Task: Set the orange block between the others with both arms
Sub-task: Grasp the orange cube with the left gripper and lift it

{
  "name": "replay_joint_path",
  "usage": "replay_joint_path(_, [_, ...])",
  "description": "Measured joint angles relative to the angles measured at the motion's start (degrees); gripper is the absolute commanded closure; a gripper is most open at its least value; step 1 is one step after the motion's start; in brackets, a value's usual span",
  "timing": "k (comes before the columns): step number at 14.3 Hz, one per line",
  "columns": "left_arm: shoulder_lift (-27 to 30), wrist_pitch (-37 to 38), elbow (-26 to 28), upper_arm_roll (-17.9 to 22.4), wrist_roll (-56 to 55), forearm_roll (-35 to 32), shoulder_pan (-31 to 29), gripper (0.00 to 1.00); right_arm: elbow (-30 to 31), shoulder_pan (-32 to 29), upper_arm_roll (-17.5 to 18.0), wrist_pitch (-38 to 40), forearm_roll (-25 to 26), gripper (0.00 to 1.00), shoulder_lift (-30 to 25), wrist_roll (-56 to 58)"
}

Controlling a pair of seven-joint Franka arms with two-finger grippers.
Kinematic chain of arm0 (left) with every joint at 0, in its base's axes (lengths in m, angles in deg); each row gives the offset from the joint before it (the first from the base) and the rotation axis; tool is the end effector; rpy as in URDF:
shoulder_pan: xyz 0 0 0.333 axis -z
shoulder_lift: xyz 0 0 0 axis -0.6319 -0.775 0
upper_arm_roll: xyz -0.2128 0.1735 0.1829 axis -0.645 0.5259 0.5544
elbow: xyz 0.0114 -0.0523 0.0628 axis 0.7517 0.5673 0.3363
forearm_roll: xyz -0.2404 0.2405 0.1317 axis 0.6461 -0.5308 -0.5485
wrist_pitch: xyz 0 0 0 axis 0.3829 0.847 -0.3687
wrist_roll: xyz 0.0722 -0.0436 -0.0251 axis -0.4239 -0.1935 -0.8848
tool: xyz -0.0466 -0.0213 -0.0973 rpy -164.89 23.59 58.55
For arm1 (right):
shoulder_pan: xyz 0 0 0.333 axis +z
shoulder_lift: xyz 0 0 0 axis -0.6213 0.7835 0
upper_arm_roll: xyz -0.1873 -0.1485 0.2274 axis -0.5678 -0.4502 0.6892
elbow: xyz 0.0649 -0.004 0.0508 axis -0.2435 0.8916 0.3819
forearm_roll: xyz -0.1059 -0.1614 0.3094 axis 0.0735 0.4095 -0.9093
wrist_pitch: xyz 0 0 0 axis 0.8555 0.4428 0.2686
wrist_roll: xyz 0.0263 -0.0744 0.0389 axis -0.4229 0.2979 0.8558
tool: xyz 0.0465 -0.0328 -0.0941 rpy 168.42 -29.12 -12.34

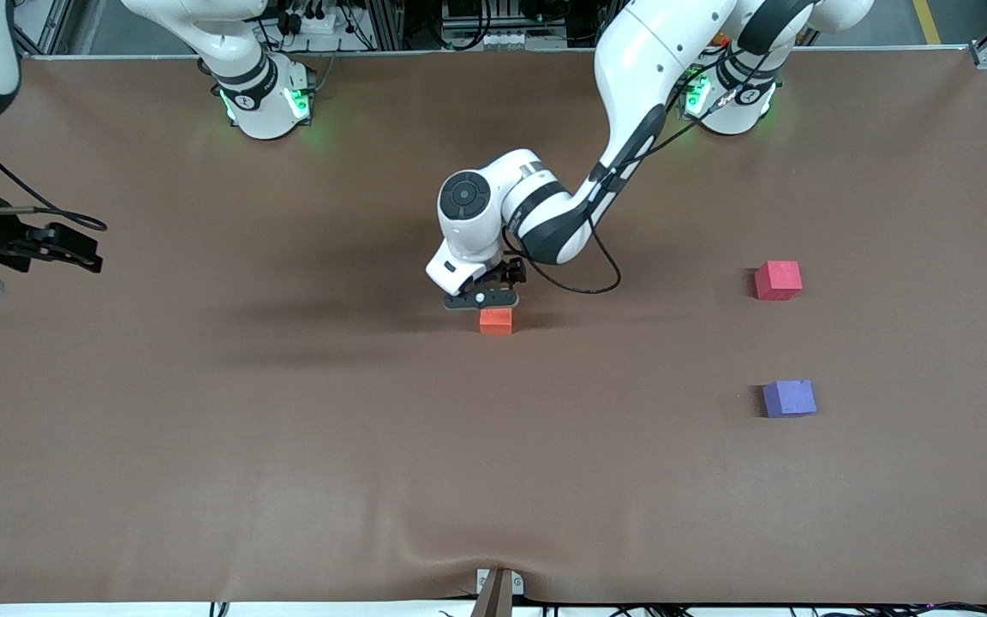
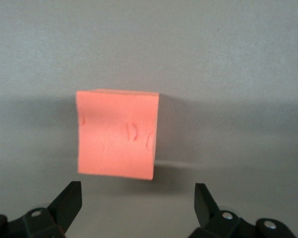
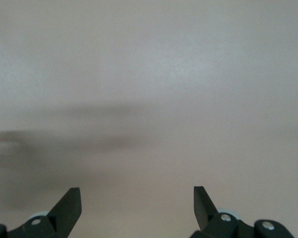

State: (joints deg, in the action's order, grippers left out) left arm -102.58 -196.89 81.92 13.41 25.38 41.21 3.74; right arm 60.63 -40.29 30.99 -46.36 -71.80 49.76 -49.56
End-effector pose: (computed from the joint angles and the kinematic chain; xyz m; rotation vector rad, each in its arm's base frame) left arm 0.4505 -0.5499 0.2419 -3.1219 -0.0635 0.0388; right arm 0.5454 -0.0279 0.5923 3.1171 -0.0288 -0.0694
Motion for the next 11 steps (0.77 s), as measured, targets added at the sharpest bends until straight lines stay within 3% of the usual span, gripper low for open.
replay_joint_path(11, [-2.2, -0.9, -0.2, 0.3, 5.1, -1.8, -0.1, 0.0, -0.8, -0.4, -0.4, 2.0, -0.1, 0.0, -4.2, 0.0])
